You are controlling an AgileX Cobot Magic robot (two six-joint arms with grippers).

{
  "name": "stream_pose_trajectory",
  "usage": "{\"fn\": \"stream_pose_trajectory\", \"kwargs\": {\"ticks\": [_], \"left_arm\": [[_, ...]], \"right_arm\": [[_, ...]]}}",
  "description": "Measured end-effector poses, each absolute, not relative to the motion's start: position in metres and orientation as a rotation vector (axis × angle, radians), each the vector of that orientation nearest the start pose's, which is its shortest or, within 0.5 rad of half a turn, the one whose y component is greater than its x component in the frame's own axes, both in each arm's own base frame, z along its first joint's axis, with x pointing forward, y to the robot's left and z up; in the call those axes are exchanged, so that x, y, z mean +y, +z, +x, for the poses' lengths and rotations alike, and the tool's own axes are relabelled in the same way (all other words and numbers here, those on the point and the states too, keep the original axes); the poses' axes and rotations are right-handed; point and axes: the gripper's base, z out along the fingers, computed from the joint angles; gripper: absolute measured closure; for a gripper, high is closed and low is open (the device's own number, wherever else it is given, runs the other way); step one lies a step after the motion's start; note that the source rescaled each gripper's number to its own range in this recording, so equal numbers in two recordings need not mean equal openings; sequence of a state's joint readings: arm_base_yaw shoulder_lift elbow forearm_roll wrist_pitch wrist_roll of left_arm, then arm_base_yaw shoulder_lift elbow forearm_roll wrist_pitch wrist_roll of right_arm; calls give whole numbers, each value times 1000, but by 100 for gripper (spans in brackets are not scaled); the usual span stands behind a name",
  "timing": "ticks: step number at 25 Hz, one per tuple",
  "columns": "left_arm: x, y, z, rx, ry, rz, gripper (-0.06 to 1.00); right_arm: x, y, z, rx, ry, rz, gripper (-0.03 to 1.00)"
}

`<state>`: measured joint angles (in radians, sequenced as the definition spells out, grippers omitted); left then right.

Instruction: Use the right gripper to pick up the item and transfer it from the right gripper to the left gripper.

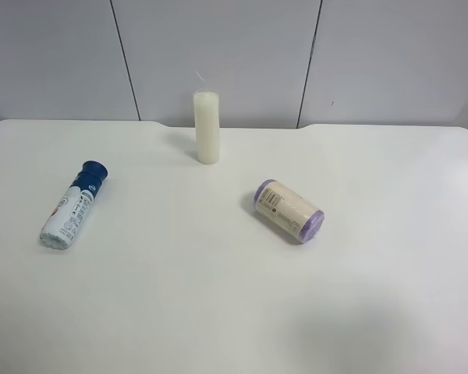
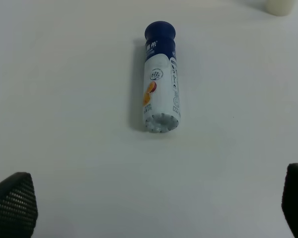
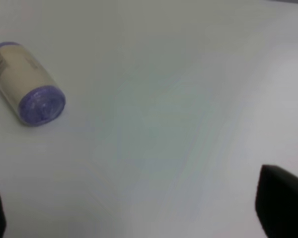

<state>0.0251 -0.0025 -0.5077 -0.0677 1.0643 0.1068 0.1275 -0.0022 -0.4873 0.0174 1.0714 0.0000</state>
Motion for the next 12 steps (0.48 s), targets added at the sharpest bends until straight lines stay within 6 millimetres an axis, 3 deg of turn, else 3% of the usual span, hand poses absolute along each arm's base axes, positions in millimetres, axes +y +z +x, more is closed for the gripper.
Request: {"fn": "stream_pose_trajectory", "kwargs": {"ticks": [12], "left_arm": [[-6,279,-6,2034,2,87,-6]], "right_arm": [[1,273,-4,2063,99,-132,-2]]}}
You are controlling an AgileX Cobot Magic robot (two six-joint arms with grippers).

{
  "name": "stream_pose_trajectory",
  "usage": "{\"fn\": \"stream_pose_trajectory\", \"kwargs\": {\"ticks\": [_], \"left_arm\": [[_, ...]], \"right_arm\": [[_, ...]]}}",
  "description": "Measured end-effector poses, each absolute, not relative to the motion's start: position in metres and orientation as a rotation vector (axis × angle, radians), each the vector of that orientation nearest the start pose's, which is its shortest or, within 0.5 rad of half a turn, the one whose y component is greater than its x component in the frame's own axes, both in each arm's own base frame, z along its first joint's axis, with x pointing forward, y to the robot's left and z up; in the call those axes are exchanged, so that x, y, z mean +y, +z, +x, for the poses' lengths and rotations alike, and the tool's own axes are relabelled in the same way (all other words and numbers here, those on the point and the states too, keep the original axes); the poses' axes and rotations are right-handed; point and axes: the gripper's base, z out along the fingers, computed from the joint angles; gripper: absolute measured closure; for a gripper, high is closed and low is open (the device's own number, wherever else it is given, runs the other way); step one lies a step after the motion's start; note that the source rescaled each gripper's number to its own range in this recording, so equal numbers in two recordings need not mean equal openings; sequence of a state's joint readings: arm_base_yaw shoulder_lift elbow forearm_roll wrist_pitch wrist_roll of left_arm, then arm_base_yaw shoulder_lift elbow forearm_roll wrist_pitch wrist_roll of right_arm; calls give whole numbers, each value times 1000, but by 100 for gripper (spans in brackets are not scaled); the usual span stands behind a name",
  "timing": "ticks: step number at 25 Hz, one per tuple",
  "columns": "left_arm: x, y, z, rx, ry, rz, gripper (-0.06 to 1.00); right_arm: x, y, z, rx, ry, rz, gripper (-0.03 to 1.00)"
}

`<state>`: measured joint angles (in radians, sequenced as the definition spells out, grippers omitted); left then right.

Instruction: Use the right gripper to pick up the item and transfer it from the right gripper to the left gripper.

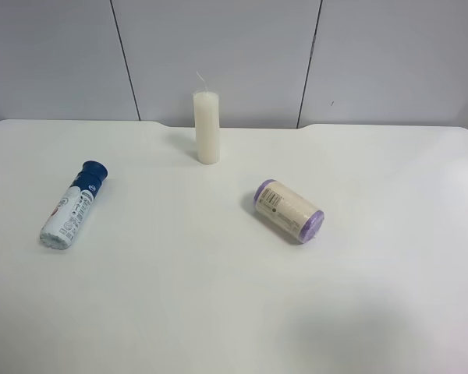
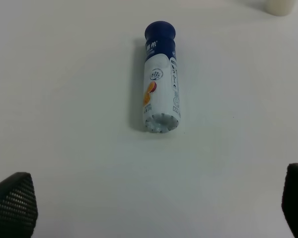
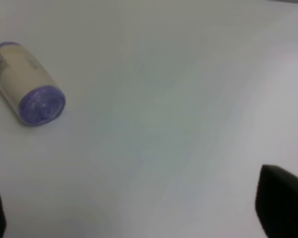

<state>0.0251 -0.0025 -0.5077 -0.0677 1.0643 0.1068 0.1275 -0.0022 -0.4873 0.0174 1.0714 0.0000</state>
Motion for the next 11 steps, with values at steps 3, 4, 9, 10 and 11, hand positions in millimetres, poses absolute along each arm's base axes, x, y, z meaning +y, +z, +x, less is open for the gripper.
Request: {"fn": "stream_pose_trajectory", "kwargs": {"ticks": [3,4,9,10,11], "left_arm": [[-6,279,-6,2034,2,87,-6],[-6,279,-6,2034,2,87,-6],[-6,279,-6,2034,2,87,-6],[-6,279,-6,2034,3,88,-6],[-6,279,-6,2034,3,88,-6]], "right_arm": [[1,273,-4,2063,99,-132,-2],[1,273,-4,2063,99,-132,-2],[1,273,-4,2063,99,-132,-2],[1,273,-4,2063,99,-132,-2],[1,273,-4,2063,99,-132,-2]]}}
